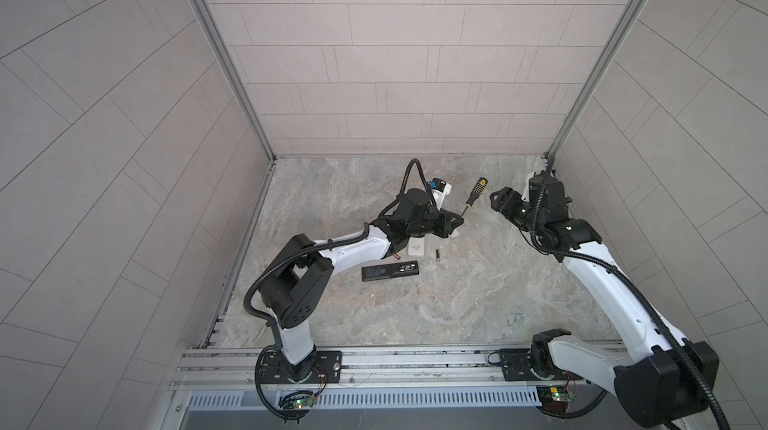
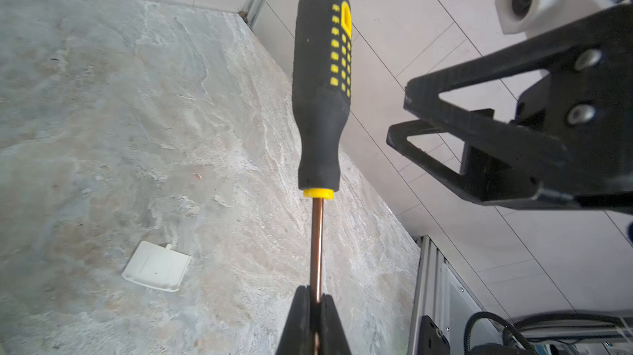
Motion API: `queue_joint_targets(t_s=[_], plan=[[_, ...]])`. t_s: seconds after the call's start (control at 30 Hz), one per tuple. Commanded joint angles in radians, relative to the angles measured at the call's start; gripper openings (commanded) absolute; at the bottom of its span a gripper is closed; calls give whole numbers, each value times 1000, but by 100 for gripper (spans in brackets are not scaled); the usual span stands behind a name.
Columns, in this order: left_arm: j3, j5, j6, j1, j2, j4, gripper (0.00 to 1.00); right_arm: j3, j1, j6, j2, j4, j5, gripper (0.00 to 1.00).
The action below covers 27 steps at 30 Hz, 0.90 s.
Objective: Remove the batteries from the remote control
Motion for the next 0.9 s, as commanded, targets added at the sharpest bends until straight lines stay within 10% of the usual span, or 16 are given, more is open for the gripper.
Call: queue_joint_targets(t_s=[0.0, 0.6, 0.87], plan=[[32, 81, -11, -4, -13, 53, 0, 7, -18, -81, -21, 132, -200, 73], [34, 144, -5, -19, -42, 50, 0, -18, -49, -56, 88, 169, -355, 70], [31, 175, 0, -15, -58, 18, 0, -7, -61, -44, 127, 166, -381, 49]])
